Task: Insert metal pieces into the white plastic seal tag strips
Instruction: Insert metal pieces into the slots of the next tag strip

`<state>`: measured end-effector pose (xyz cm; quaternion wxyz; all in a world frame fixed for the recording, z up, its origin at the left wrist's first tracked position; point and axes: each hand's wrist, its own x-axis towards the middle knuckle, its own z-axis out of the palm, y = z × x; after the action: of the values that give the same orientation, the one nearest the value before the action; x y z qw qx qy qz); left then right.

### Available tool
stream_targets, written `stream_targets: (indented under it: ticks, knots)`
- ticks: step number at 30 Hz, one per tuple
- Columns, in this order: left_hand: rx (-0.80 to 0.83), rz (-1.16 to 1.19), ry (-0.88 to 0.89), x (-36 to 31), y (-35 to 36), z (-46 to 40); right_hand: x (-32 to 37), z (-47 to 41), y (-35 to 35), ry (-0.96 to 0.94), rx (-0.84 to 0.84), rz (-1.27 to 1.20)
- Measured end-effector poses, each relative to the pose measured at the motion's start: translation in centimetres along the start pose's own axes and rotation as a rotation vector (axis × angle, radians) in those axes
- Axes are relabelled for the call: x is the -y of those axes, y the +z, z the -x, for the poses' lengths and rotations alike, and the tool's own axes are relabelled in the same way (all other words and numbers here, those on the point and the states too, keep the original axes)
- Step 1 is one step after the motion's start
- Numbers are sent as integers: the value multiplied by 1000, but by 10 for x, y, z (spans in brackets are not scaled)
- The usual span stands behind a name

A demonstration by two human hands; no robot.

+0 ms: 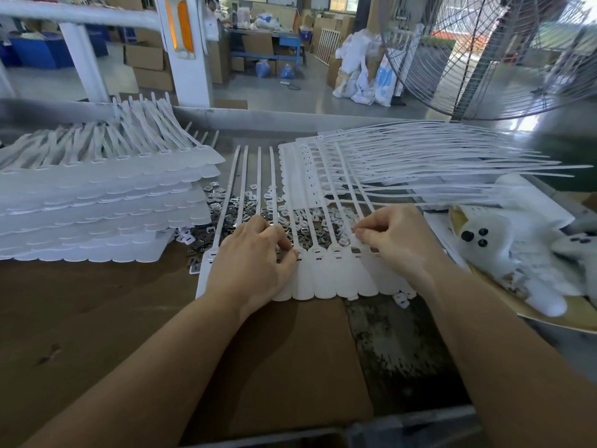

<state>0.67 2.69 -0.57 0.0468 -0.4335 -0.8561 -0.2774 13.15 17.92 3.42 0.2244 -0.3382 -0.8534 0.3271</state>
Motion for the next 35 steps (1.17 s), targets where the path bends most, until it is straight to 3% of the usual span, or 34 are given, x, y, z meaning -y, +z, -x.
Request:
stream_targets:
  ticks: [13, 26, 31, 35]
  knots:
    - [-18, 3, 6, 0, 1, 0, 6, 2, -6, 143, 157, -7]
    - [-14, -2, 10, 1, 1, 0, 16, 1, -6, 279, 116, -39]
    - [-14, -3, 8, 0, 0, 0, 23, -4, -12, 394, 190, -65]
    - [-16, 14, 8, 0, 0, 0, 19, -4, -9, 365, 172, -37]
